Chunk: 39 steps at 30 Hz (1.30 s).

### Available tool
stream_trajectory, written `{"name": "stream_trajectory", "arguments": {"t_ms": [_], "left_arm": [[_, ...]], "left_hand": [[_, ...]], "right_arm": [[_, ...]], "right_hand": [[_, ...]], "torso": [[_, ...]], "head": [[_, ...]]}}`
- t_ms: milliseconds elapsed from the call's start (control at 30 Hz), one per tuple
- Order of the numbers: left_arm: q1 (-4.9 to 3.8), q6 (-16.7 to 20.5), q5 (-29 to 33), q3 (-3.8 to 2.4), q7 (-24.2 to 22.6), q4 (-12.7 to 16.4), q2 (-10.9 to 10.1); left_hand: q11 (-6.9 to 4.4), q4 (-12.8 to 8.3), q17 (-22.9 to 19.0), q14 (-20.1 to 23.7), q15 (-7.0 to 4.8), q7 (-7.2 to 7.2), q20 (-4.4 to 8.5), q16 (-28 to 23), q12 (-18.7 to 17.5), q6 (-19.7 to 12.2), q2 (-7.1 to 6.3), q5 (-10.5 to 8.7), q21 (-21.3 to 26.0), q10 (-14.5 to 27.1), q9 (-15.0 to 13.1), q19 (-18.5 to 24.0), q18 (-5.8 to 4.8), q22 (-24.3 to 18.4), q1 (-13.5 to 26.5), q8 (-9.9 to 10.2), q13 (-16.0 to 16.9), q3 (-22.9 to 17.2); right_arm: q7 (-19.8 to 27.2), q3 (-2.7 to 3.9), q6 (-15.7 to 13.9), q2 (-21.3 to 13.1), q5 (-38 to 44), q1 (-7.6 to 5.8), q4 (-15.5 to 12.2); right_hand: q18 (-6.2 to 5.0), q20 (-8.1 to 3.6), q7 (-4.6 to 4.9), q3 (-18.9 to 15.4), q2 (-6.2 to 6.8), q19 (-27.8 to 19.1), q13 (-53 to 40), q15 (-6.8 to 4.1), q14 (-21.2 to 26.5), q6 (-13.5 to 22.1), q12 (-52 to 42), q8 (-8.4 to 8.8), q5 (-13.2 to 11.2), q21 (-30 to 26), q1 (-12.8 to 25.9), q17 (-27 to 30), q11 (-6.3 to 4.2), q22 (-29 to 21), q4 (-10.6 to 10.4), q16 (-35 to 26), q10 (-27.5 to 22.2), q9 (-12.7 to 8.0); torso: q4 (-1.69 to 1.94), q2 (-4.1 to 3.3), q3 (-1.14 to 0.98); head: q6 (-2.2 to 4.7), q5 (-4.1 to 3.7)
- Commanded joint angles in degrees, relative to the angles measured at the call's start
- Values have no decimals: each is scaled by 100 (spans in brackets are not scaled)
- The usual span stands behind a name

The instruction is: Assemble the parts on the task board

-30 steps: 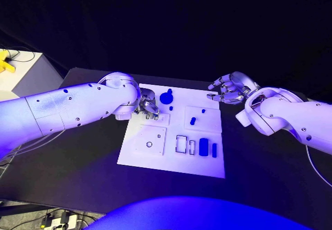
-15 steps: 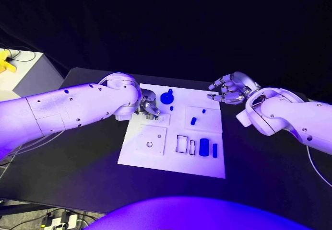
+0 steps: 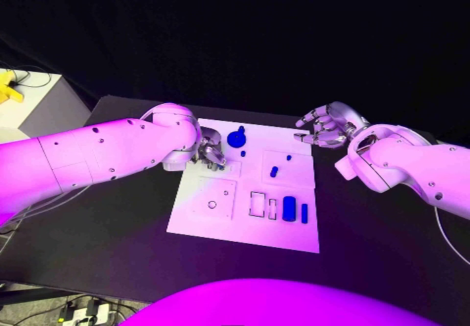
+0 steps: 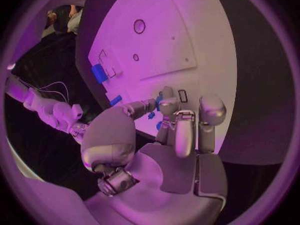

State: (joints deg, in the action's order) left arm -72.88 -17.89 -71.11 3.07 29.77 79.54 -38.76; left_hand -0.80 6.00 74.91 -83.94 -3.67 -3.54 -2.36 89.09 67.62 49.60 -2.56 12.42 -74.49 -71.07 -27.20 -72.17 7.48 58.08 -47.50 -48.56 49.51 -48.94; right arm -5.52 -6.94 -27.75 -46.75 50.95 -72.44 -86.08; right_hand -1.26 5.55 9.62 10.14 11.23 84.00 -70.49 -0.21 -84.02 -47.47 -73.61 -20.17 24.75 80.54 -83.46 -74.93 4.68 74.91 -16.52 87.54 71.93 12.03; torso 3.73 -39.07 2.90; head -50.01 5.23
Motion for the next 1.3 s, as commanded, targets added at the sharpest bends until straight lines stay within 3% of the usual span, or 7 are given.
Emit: {"name": "stream_trajectory", "arguments": {"t_ms": [33, 1300], "left_arm": [[18, -146, -27, 14, 6, 2, 21], [47, -239, -80, 34, 8, 17, -6]], "left_hand": [[-17, -988, 1374, -566, -44, 38, 5, 33, 20, 65, 129, 8, -38, -28, 5, -40, -102, 8, -76, -8, -3, -1037], [-19, -1035, 1431, -583, -42, 41, 4, 58, 49, 83, 130, 25, -62, -62, 59, -61, -110, 49, -76, -15, 65, -1078]], "right_arm": [[46, 1, 77, 1, 55, 4, 0], [41, 1, 100, 8, 55, 13, 19]], "right_hand": [[-115, 54, 7, 59, 16, 189, 8, 56, -458, 50, -5, 24, 42, -28, 79, -1037, 12, 788, 6, -15, -44, -14], [-115, 54, 7, 78, 19, 191, 17, 56, -455, 50, -2, 24, 47, -27, 99, -1030, 12, 790, 3, -19, -50, -16]], "torso": [[2, -5, 0], [-5, -1, 4]], "head": [[1, -1], [1, 13]]}}
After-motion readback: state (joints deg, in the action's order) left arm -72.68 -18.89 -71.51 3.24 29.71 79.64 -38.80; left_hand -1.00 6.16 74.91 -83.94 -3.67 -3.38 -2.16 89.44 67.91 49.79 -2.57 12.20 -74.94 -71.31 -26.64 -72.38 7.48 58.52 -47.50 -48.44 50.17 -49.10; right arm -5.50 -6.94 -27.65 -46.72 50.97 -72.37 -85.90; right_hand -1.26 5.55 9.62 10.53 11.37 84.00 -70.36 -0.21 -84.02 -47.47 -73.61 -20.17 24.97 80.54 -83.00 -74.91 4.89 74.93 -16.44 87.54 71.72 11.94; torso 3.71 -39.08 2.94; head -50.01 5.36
